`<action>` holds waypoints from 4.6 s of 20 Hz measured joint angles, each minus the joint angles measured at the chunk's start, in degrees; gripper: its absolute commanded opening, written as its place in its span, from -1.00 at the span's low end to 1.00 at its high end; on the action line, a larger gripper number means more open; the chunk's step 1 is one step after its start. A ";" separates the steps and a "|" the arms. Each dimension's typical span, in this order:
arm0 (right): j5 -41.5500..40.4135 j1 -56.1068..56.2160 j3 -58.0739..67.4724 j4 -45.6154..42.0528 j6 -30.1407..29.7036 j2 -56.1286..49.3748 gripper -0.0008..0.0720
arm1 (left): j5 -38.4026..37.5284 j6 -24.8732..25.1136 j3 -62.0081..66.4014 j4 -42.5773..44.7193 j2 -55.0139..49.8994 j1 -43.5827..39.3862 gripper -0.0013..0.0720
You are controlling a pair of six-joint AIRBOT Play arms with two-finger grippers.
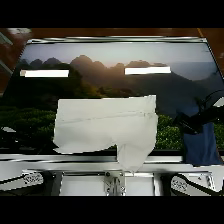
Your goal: Fold the shirts.
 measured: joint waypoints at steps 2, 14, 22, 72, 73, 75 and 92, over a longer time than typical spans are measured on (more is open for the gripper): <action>0.63 0.92 -2.12 -0.04 -0.52 0.02 0.75 | -0.15 0.15 0.00 -0.15 0.02 -0.20 -0.85; -7.72 10.03 -28.04 10.82 -2.40 11.76 0.67 | -3.54 2.43 0.48 -0.52 2.73 -0.33 -0.85; -17.40 10.43 -36.50 17.84 -2.27 13.97 -0.12 | -3.52 2.82 0.63 -0.63 2.93 -0.33 -0.85; -14.51 9.77 17.33 14.99 -1.44 -21.22 0.89 | -12.39 -9.51 61.96 -10.69 -23.32 -13.38 -0.02; -14.45 10.38 17.35 15.85 -1.66 -22.40 0.89 | -12.83 -9.51 62.03 -10.67 -22.80 -13.81 -0.02; -14.45 12.13 17.35 17.66 -2.21 -24.85 0.89 | -13.53 -9.51 62.18 -10.64 -21.92 -14.95 -0.02; -6.84 10.10 17.68 22.38 -0.96 -11.67 -0.80 | -2.73 -8.48 62.27 -18.80 -24.00 -40.85 -0.85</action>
